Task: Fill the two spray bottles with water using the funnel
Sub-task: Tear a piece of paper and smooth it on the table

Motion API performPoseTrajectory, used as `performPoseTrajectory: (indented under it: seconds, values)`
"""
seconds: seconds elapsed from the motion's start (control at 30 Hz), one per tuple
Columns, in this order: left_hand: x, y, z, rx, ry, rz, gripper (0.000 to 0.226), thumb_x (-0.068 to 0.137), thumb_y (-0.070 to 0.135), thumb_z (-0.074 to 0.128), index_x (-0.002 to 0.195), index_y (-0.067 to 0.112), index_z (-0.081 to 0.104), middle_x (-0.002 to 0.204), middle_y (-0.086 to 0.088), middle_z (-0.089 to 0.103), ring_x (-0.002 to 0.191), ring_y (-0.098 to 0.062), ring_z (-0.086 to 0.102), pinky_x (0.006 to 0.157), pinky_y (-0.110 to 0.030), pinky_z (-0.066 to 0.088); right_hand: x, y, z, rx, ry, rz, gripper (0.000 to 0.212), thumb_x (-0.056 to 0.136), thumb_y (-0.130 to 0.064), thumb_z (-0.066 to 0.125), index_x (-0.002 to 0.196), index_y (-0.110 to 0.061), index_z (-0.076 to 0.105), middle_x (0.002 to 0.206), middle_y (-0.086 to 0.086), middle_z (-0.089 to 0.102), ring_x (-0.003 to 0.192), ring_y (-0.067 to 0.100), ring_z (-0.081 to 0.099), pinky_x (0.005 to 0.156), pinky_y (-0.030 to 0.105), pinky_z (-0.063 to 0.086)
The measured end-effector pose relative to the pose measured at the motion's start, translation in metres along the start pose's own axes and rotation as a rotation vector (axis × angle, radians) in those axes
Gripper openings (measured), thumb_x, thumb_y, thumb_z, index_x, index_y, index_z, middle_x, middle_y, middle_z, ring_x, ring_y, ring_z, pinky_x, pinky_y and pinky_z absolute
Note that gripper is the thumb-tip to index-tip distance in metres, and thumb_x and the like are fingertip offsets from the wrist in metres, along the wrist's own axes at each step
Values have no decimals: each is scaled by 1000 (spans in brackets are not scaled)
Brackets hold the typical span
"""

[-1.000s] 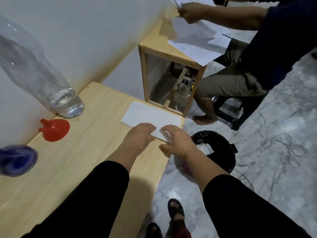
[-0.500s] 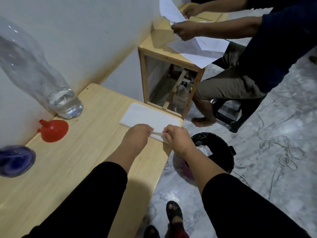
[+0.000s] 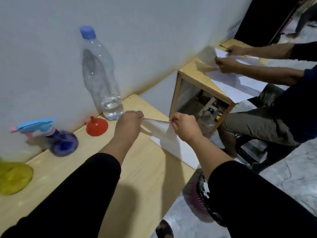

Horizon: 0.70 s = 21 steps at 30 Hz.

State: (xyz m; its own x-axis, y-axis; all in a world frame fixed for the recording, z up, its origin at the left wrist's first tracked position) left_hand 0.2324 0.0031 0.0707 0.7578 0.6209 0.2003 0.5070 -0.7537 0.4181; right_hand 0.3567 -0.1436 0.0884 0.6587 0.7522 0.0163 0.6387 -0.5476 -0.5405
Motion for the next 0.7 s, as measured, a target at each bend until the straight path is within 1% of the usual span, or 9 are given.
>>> performPoseTrajectory:
  seconds: [0.07, 0.2, 0.27, 0.33, 0.4, 0.5, 0.57, 0.63, 0.7]
  values:
    - [0, -21, -30, 78, 119, -15, 14, 86, 10, 57, 90, 13, 70, 83, -10, 66, 83, -30, 60, 69, -35, 45, 21, -29, 8, 19, -28, -77, 20, 91, -8, 50, 102, -9, 66, 99, 13, 70, 95, 30, 62, 84, 37, 50]
    - [-19, -60, -66, 243, 278, -26, 4, 73, 8, 70, 74, 12, 69, 63, -10, 62, 61, -33, 58, 56, -35, 43, 49, -77, 34, 65, -82, -224, 18, 90, -6, 52, 101, -8, 66, 97, 11, 70, 91, 28, 62, 77, 29, 45]
    - [-36, -77, -64, 259, 245, -76, 5, 75, 9, 70, 74, 13, 67, 65, -7, 62, 63, -31, 56, 55, -35, 44, 55, -87, 53, 87, -137, -268, 17, 89, -6, 52, 98, -10, 67, 94, 10, 70, 87, 28, 61, 72, 28, 43]
    - [-56, -89, -49, 234, 189, -164, 5, 82, 12, 64, 81, 14, 68, 76, -7, 65, 73, -29, 58, 59, -37, 48, 56, -84, 77, 103, -205, -288, 17, 88, -4, 52, 95, -11, 66, 91, 10, 69, 81, 28, 60, 68, 29, 44]
    - [-79, -98, -23, 217, 118, -189, 14, 84, 14, 56, 86, 11, 70, 79, -9, 67, 75, -31, 61, 61, -38, 52, 53, -73, 99, 83, -278, -309, 18, 86, -3, 51, 94, -10, 66, 94, 10, 69, 82, 27, 59, 66, 27, 40]
    - [-105, -98, 19, 143, 37, -201, 32, 82, 30, 46, 88, 11, 71, 82, -8, 70, 77, -30, 64, 66, -35, 54, 44, -54, 128, -13, -442, -343, 25, 83, -5, 53, 105, -9, 64, 113, 8, 65, 106, 27, 58, 81, 25, 41]
    - [-111, -97, 33, 62, 39, -355, 50, 80, 49, 38, 101, 15, 69, 102, -4, 70, 97, -25, 62, 82, -34, 51, 36, -49, 140, -61, -493, -428, 38, 82, -16, 55, 119, -7, 58, 125, 7, 56, 120, 24, 49, 98, 26, 38]
    - [-111, -97, 40, 52, 86, -460, 55, 83, 51, 36, 116, 15, 63, 122, -5, 62, 115, -24, 55, 95, -37, 46, 32, -50, 153, -102, -451, -534, 54, 83, -34, 43, 128, -6, 51, 133, 10, 48, 130, 26, 38, 107, 34, 34]
    - [-106, -95, 47, 125, 88, -489, 61, 87, 51, 29, 131, 15, 51, 140, -10, 48, 130, -28, 43, 104, -45, 40, 32, -52, 169, -168, -422, -578, 65, 86, -44, 26, 140, -11, 38, 149, 11, 32, 142, 26, 21, 114, 40, 24]
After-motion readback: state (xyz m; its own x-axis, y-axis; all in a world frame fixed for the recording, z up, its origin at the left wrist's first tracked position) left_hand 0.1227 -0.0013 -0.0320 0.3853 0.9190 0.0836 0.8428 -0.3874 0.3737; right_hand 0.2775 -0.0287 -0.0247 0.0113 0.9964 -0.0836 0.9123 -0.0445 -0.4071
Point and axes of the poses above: each hand's wrist, its own x-axis towards the middle knuckle, its own z-axis out of the palm, y = z × x, the point moved 5 cm from there along x, towards the middle knuckle
